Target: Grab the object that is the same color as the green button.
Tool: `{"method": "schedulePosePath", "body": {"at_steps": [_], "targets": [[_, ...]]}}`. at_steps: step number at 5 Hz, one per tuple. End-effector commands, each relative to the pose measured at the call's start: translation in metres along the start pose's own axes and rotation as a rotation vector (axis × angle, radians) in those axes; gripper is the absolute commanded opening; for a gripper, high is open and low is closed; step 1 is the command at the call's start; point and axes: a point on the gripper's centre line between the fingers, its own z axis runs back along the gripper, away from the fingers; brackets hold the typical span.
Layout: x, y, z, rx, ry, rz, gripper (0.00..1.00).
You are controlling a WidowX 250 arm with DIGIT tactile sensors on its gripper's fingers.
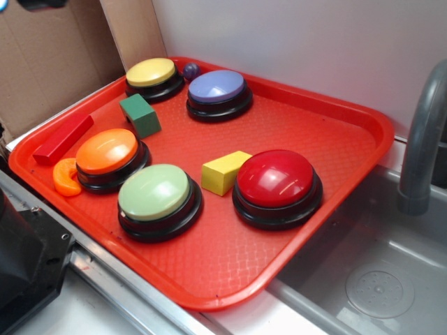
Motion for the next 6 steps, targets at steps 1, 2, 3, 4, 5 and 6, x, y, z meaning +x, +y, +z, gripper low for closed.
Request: {"method": "schedulePosePath", "body": {"at_steps": [1,2,3,4,5,6], "targets": [[0.052,0.022,-0.051,0.048,-0.108,0.342,1.0],[0.077,0.034,-0.078,0.066,-0.133,0.508,1.0],[0.092,0.037,-0.108,0.093,-0.113,0.583,1.0],[0.102,0.038,-0.141,0.138,-0.148,0.624,1.0],[0.111,0.049,-0.165,0.171,-0.16,0.688,1.0],[0.115,0.055,-0.182,0.161,-0.16,0.737,1.0]]}}
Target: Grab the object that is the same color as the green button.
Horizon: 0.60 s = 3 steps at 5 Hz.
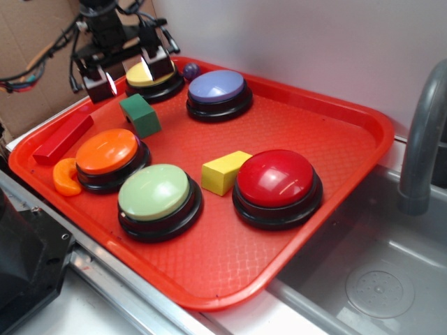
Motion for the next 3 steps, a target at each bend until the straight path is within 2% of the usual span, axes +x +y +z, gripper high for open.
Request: {"method": "schedulePosePath", "body": {"at_steps": [1,2,3], "targets": [[0.015,0.005,-0.017,-0.042,-0.003,0.087,1.0],[0.011,0.01,-0.026,-0.035,0.033,0.094,1.0],[0.011,0.011,-0.03,-0.032,0.03,0.114,0.74]]}}
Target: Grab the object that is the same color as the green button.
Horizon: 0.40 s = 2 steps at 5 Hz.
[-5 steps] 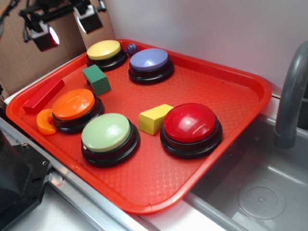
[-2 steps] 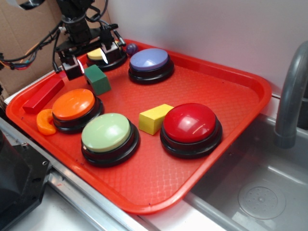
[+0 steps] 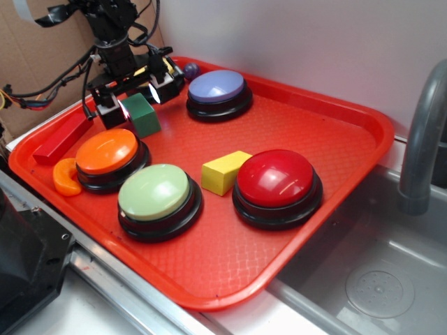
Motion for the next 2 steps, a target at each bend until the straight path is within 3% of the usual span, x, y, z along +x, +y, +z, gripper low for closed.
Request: {"method": "schedulePosePath", "body": {"at_steps": [1,2], "targets": [[0.008,0.009,0.007,-0.04,-0.017,0.024,0.0],[0.012,0.009,0.022,-0.076,0.074,-0.025,0.0]]}}
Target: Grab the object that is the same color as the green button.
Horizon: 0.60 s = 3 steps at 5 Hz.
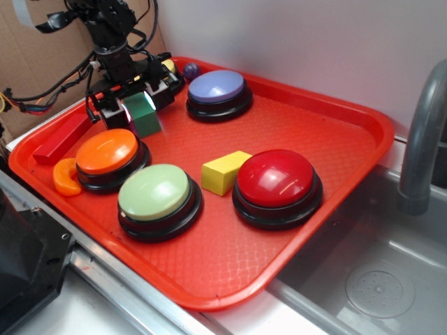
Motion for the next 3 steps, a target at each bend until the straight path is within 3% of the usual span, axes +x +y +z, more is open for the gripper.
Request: {"method": "schedulePosePath", "body": {"at_steps": [1,2,3], "targets": [[0.016,-0.005,0.058,-0.069,0.016,-0.208,0.0],[0.009,-0.015,0.087,-0.032,-0.021,-0.413,0.0],[-0.018,-0.031,0.134,-0.066,-0.014,-0.661,0.0]]}}
